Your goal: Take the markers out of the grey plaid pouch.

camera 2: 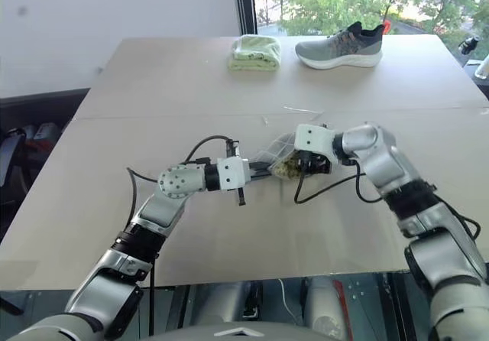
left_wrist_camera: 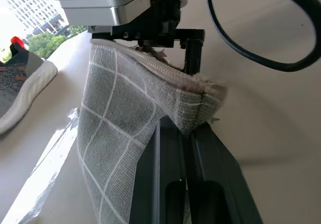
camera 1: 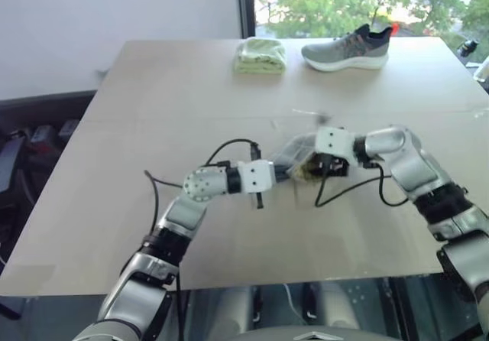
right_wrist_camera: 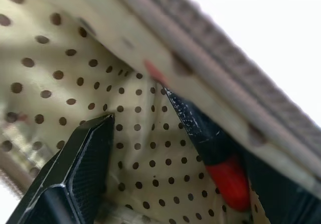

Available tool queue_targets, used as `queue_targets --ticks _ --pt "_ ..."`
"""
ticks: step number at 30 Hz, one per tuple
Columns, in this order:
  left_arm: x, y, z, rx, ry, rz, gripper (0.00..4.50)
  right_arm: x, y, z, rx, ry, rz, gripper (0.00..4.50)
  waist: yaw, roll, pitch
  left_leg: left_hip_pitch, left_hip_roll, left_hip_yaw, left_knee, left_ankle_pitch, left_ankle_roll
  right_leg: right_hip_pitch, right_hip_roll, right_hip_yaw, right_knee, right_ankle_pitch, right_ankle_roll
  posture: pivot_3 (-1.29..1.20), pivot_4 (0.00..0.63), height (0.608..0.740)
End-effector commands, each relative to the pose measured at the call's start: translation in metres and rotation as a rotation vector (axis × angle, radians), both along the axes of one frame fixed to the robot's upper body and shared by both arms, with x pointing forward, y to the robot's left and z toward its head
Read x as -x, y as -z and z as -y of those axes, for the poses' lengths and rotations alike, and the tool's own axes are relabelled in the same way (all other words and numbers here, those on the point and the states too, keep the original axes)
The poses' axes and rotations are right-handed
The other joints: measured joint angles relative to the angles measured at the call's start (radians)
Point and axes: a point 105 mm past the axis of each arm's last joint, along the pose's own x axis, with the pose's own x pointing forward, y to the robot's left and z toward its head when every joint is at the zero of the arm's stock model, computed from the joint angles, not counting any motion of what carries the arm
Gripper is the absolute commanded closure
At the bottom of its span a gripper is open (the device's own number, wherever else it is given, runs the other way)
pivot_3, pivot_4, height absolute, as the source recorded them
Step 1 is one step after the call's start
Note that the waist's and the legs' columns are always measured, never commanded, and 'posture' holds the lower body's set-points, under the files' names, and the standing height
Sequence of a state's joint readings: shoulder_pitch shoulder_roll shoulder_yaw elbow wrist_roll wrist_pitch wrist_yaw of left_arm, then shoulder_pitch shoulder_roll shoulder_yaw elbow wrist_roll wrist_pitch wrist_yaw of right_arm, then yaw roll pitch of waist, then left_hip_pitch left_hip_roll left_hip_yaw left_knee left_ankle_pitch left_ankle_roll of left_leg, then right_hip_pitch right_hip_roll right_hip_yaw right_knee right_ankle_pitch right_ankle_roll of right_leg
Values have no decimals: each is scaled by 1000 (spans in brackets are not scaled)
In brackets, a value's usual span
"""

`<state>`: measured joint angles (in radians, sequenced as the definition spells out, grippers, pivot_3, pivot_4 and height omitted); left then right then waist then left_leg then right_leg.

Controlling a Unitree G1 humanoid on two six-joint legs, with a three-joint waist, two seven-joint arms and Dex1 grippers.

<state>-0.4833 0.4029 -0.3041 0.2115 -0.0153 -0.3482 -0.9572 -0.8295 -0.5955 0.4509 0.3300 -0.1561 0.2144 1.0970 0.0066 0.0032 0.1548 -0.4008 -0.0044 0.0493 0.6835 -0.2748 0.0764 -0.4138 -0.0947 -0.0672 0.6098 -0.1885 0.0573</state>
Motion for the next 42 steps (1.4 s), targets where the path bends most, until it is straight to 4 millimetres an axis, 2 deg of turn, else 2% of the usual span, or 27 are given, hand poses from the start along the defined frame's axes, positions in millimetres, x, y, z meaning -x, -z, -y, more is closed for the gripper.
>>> queue_targets --ticks 1,6,11,15,16,17,28,42 --pt "9 -15 8 40 58 37 4500 -9 10 11 86 4 -59 454 -3 0 0 0 0 0 0 0 0 0 0 0 0 0 0 0 150 740" --pt "8 -15 8 43 50 31 4500 -14 20 5 157 -41 -162 454 -18 0 0 2 0 0 0 0 0 1 0 1 1 0 0 0 150 740" --pt "5 -15 4 41 25 39 4500 -4 29 11 236 -106 -301 454 -20 0 0 3 1 0 0 0 0 1 0 1 2 0 0 0 150 740" --pt "4 -14 1 41 7 41 4500 0 27 14 240 -126 -354 454 -17 0 0 2 1 0 0 0 0 1 0 1 1 0 0 0 150 740" --pt "4 -14 1 42 6 41 4500 1 26 14 239 -128 -361 698 -17 0 0 2 0 0 0 0 0 1 0 1 1 0 0 0 150 740" --pt "4 -14 1 42 5 41 4500 2 26 15 238 -131 -370 698 -18 0 0 2 0 0 0 0 0 1 -1 1 1 0 0 0 150 740" --pt "2 -12 3 36 7 45 4500 15 22 18 244 -162 -413 698 -16 1 0 1 0 0 0 0 -1 1 -2 0 1 0 0 0 150 740" --pt "3 -10 3 41 -2 37 4500 18 12 12 187 -153 -351 698 -15 0 0 1 -1 0 0 0 -1 0 -3 0 1 0 0 0 150 740"
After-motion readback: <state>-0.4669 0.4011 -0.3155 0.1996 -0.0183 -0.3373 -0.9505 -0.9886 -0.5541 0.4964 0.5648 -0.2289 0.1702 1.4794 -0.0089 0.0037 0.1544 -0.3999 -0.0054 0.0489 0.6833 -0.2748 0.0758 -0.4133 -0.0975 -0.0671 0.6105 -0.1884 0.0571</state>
